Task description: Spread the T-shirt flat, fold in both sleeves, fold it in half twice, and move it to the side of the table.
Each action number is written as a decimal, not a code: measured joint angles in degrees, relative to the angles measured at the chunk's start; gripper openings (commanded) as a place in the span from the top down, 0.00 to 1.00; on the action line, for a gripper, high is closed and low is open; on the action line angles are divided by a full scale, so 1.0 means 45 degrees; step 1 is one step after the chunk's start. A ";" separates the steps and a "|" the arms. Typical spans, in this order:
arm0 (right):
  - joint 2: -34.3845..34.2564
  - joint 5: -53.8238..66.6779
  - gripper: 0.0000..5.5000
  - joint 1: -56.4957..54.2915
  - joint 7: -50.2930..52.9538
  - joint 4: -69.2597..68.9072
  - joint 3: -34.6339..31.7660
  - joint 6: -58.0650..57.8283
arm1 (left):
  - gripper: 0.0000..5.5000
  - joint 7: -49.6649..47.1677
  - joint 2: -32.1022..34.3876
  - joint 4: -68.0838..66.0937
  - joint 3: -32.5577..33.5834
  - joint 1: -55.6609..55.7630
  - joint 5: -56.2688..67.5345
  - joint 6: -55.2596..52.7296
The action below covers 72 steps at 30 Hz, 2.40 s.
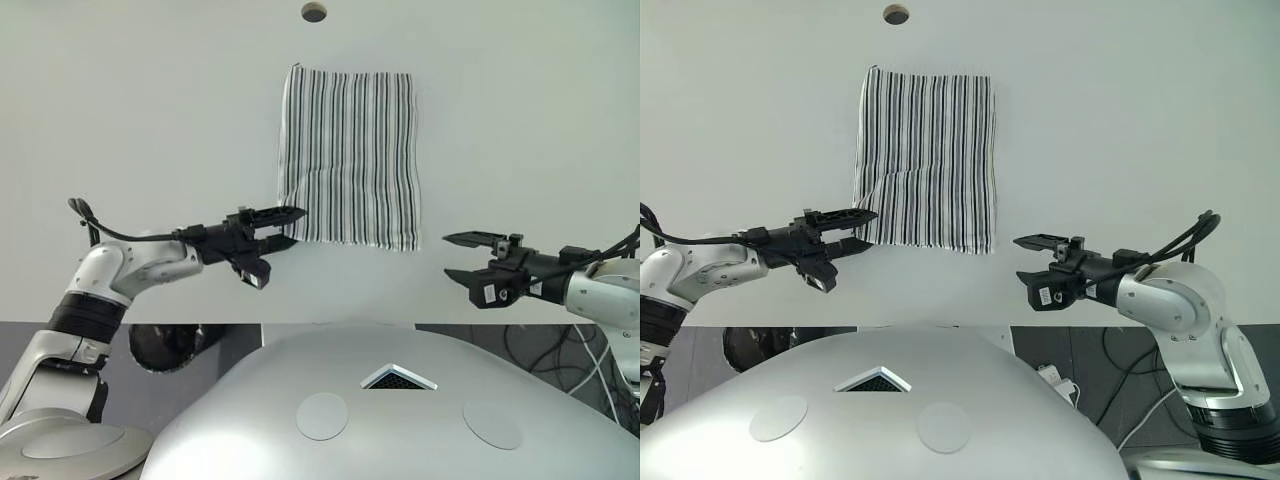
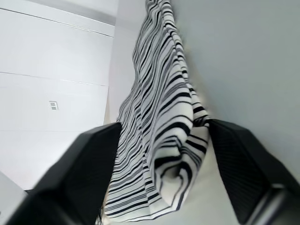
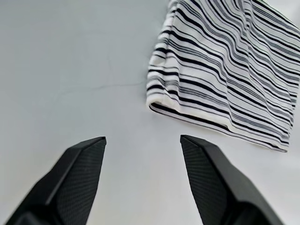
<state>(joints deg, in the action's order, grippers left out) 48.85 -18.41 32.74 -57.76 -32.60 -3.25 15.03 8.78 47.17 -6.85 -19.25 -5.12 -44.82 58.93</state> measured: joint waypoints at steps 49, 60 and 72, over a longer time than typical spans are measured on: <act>-0.0351 -0.3264 0.99 -0.4773 0.3218 0.3193 0.5387 0.1730 | 0.97 0.1940 0.0433 0.1211 -0.0067 -0.0699 0.1823 -0.0814; 0.1099 0.1721 1.00 -0.1843 0.1783 -0.0222 0.2302 -0.0010 | 0.97 0.4285 0.1282 0.4371 0.0269 -0.1764 0.7515 -0.3100; 0.1115 0.3664 1.00 0.2381 0.1178 -0.2578 -0.2631 0.1022 | 0.97 0.7376 0.4685 0.8683 0.2302 -0.6817 1.3246 -0.4544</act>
<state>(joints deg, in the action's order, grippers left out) 53.87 -1.92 43.46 -52.46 -44.21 -15.09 19.63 41.97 68.25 32.23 -8.89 -35.80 14.79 38.48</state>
